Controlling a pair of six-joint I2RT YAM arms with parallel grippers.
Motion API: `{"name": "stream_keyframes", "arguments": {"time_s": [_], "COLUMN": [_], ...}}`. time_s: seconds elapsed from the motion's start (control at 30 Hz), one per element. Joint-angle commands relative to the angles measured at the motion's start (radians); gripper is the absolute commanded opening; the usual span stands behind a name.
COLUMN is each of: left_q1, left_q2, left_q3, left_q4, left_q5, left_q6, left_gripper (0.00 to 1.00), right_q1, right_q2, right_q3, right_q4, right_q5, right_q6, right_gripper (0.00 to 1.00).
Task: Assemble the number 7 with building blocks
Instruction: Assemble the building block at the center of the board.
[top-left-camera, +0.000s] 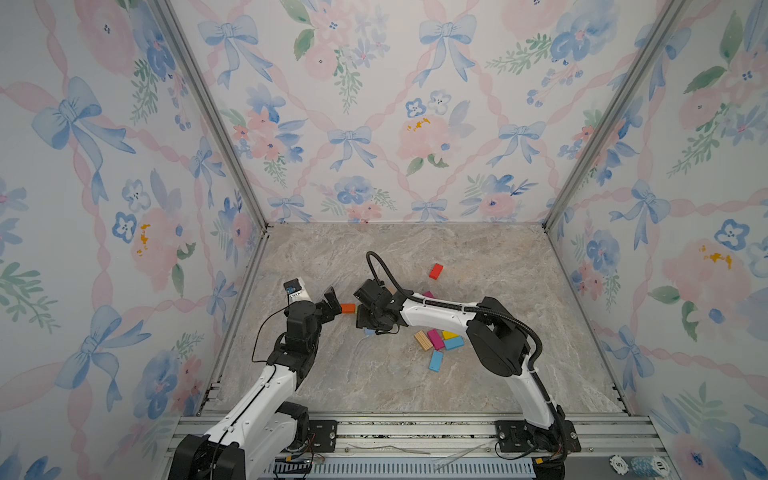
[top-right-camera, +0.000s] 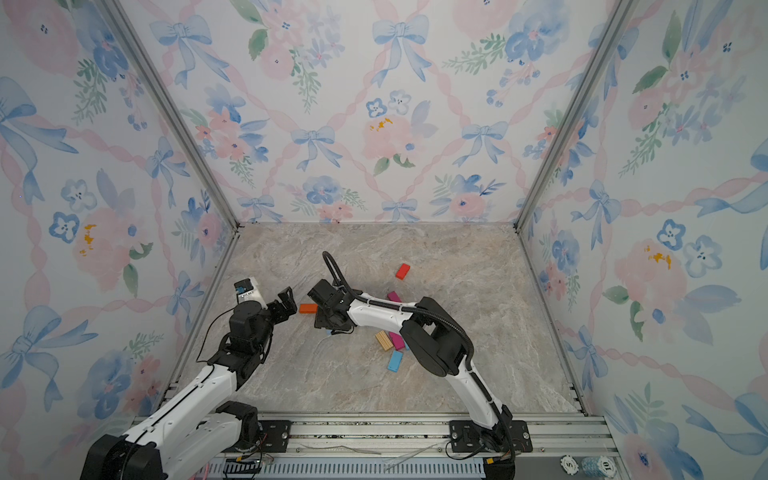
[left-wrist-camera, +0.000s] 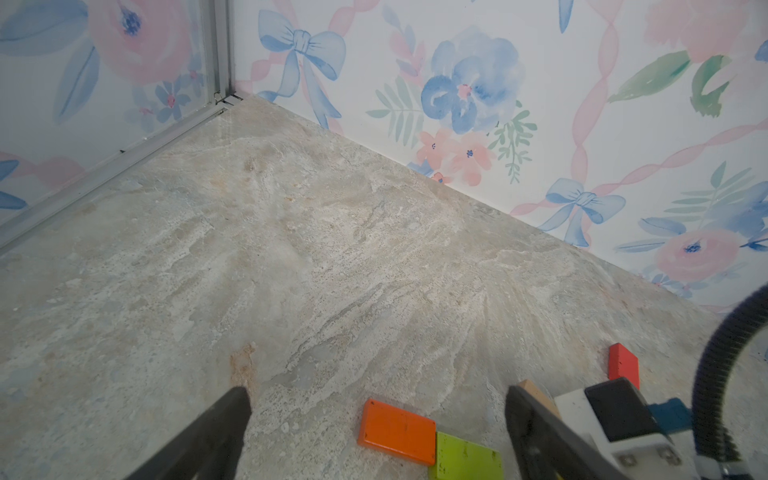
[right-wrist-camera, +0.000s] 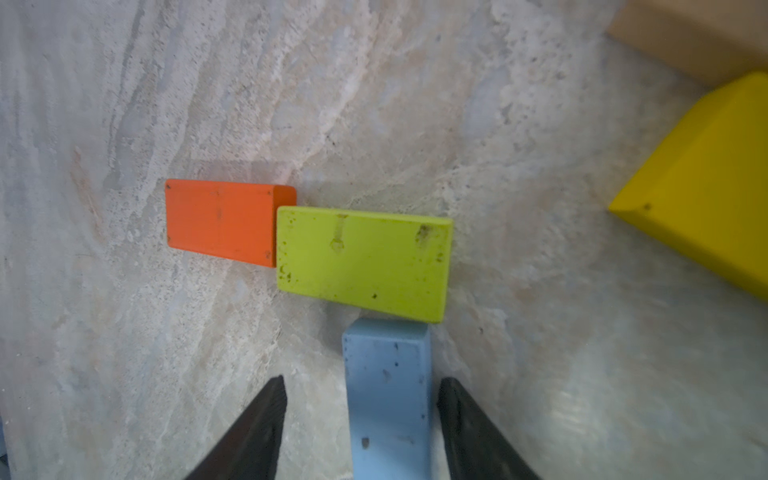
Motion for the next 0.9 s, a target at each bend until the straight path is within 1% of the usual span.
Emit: {"name": "stream_keyframes", "arguments": {"time_s": [0.0, 0.1, 0.17, 0.2, 0.27, 0.3, 0.33, 0.37, 0.43, 0.5, 0.53, 0.6, 0.63, 0.73, 0.8, 0.83, 0.87], "left_q1": [0.008, 0.007, 0.008, 0.008, 0.008, 0.008, 0.008, 0.008, 0.008, 0.008, 0.008, 0.009, 0.014, 0.028, 0.019, 0.014, 0.004], "left_q2": [-0.014, -0.017, -0.015, -0.013, -0.009, -0.005, -0.002, 0.001, 0.001, -0.008, -0.015, -0.042, -0.062, -0.079, -0.069, -0.064, -0.060], "left_q3": [-0.012, -0.014, -0.008, -0.004, 0.019, 0.036, 0.054, 0.073, 0.114, 0.154, 0.170, 0.192, 0.190, 0.193, 0.188, 0.178, 0.163], "left_q4": [-0.006, -0.007, -0.012, -0.021, -0.055, -0.085, -0.125, -0.164, -0.245, -0.332, -0.375, -0.465, -0.489, -0.509, -0.541, -0.550, -0.551], "left_q5": [-0.012, -0.016, -0.017, -0.012, 0.010, 0.026, 0.041, 0.056, 0.103, 0.155, 0.165, 0.146, 0.180, 0.415, 0.484, 0.521, 0.557], "left_q6": [-0.007, -0.008, -0.008, -0.008, -0.012, -0.019, -0.032, -0.040, -0.056, -0.077, -0.095, -0.172, -0.198, -0.176, -0.206, -0.220, -0.231], "left_gripper": [0.98, 0.98, 0.98, 0.98, 0.98, 0.98, 0.98, 0.98, 0.98, 0.98, 0.98, 0.98, 0.98, 0.98, 0.98, 0.98, 0.98], "right_q1": [-0.014, -0.014, -0.015, -0.017, -0.023, -0.031, -0.041, -0.055, -0.097, -0.173, -0.212, -0.301, -0.349, -0.462, -0.528, -0.561, -0.594], "right_q2": [-0.027, -0.124, -0.198, -0.247, -0.342, -0.393, -0.446, -0.497, -0.583, -0.686, -0.720, -0.780, -0.809, -0.876, -0.904, -0.916, -0.926], "right_q3": [-0.088, -0.176, -0.237, -0.279, -0.352, -0.388, -0.426, -0.466, -0.546, -0.665, -0.708, -0.789, -0.820, -0.856, -0.851, -0.852, -0.854], "right_q4": [0.022, 0.082, 0.115, 0.137, 0.164, 0.173, 0.178, 0.190, 0.225, 0.305, 0.325, 0.367, 0.381, 0.363, 0.314, 0.301, 0.293], "right_q5": [-0.025, -0.025, -0.021, -0.018, -0.008, -0.003, 0.000, -0.007, -0.045, -0.125, -0.155, -0.234, -0.278, -0.373, -0.420, -0.444, -0.467], "right_q6": [0.036, 0.042, 0.035, 0.029, 0.010, -0.006, -0.023, -0.040, -0.070, -0.095, -0.098, -0.102, -0.109, -0.177, -0.231, -0.252, -0.268], "right_gripper": [0.62, 0.62, 0.64, 0.67, 0.69, 0.72, 0.73, 0.78, 0.81, 0.86, 0.86, 0.86, 0.86, 0.86, 0.86, 0.90, 0.91]}}
